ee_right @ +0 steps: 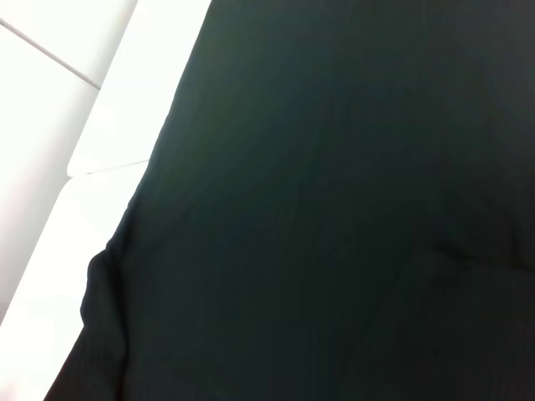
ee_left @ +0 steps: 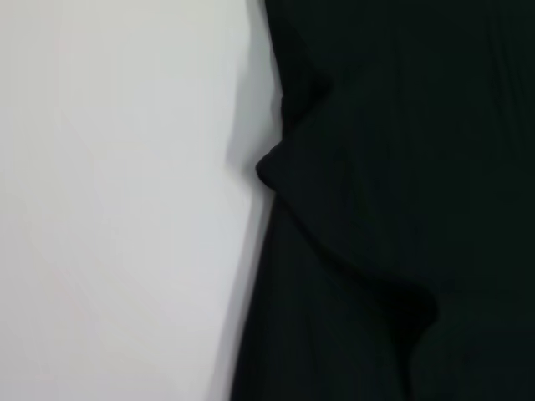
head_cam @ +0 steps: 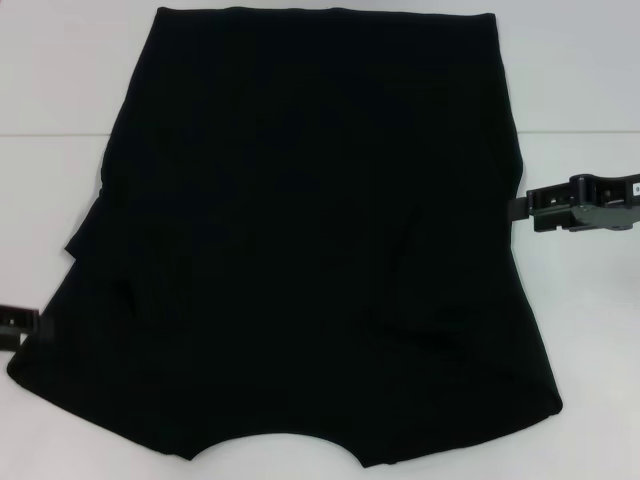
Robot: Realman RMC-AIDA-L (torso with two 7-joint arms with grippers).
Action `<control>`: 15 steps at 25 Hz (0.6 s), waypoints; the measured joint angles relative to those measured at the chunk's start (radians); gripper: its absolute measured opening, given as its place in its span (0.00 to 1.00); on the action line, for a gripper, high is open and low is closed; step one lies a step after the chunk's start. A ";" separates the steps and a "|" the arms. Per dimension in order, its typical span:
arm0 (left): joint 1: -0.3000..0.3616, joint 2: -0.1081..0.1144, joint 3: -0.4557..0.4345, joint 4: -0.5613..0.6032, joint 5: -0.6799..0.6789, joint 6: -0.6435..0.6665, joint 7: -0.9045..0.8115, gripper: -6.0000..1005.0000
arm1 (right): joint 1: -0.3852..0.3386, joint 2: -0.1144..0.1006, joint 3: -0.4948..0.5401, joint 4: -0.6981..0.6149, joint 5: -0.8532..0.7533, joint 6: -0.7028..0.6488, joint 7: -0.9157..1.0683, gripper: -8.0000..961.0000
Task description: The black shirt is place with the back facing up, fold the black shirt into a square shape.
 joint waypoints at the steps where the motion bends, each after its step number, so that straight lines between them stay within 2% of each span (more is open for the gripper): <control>1: 0.003 -0.004 0.002 0.003 0.006 -0.010 0.019 0.59 | -0.002 0.000 0.000 0.000 0.000 -0.001 -0.001 0.63; 7: 0.024 -0.035 0.033 0.023 0.016 -0.093 0.081 0.59 | -0.013 -0.002 0.004 0.001 0.000 -0.004 -0.005 0.63; 15: 0.037 -0.040 0.046 0.022 0.018 -0.111 0.083 0.59 | -0.015 -0.002 0.005 0.001 0.001 -0.001 -0.007 0.63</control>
